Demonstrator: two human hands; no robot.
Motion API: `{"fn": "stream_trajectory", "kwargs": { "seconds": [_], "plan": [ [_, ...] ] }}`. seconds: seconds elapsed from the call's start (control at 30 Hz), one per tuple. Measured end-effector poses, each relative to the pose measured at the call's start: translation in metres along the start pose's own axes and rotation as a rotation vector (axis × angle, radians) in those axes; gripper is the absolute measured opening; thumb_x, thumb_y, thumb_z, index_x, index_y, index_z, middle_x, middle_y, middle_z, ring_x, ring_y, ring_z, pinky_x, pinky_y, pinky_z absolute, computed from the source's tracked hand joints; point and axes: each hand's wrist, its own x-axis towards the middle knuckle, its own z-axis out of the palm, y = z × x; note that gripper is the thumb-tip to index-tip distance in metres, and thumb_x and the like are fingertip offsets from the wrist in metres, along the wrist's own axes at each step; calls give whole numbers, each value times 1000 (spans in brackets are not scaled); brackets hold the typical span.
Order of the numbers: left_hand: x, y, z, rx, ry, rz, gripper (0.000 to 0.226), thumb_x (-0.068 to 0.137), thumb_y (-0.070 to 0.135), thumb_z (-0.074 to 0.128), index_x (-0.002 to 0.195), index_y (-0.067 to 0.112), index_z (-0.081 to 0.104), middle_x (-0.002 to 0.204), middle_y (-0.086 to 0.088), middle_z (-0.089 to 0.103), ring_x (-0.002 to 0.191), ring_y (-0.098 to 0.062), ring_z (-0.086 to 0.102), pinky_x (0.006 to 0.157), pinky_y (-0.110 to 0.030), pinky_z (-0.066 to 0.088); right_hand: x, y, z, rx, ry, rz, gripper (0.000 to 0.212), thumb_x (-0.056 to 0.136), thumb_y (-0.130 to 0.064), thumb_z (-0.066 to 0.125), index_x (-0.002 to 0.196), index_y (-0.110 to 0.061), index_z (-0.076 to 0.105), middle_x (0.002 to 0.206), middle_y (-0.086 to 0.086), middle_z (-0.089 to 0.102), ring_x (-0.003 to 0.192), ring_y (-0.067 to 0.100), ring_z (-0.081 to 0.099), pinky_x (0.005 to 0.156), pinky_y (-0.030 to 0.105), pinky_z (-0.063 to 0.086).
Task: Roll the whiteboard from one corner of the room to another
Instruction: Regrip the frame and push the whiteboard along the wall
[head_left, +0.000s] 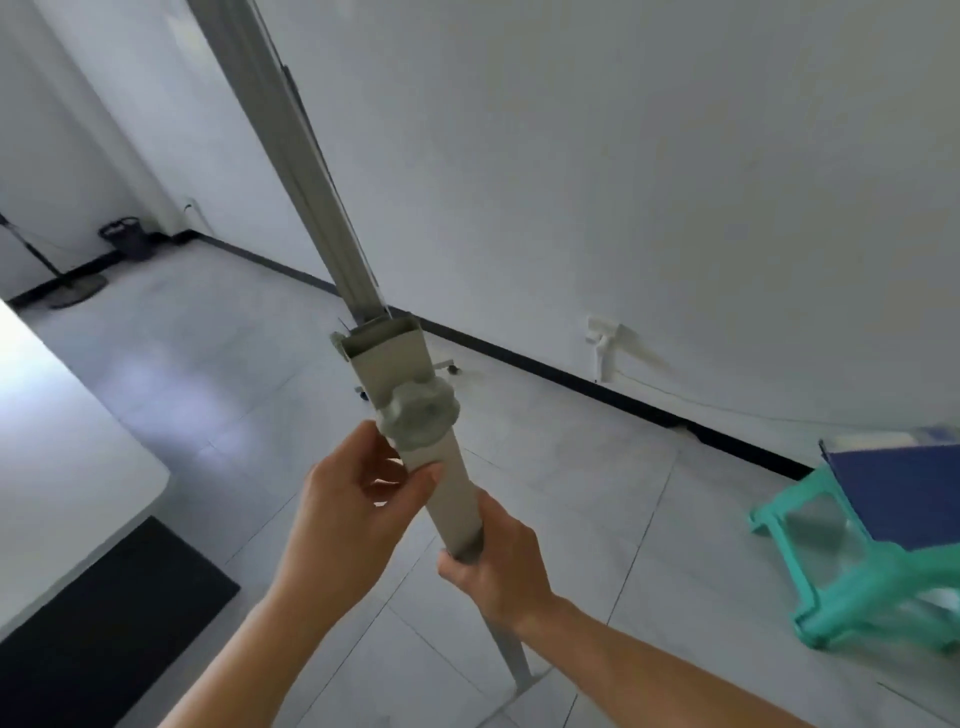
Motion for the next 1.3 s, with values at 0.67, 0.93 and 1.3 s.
{"fn": "stream_trajectory", "kwargs": {
  "seconds": [0.67,0.93,1.3],
  "plan": [
    [236,-41,22,121,87,-59,27,88,31,63,109,14,70,99,3,74,78,-11,66,68,-19,51,249,4,-11,-19,-138,10,61,78,-36,73,131,-21,46,116,2,67,90,17,64,83,31,56],
    [356,-74,3,108,76,-100,29,88,30,63,114,16,66,99,4,71,75,-5,63,65,-18,51,375,-13,11,-21,-161,72,56,79,-32,73,127,-16,50,119,6,67,100,25,66,88,37,56],
    [535,-139,-35,134,181,-177,31,91,28,60,118,12,64,110,1,70,82,-12,64,67,-15,49,575,-33,67,-25,-223,-15,59,79,-37,73,129,-16,51,121,5,68,103,28,68,94,44,55]
  ]
}}
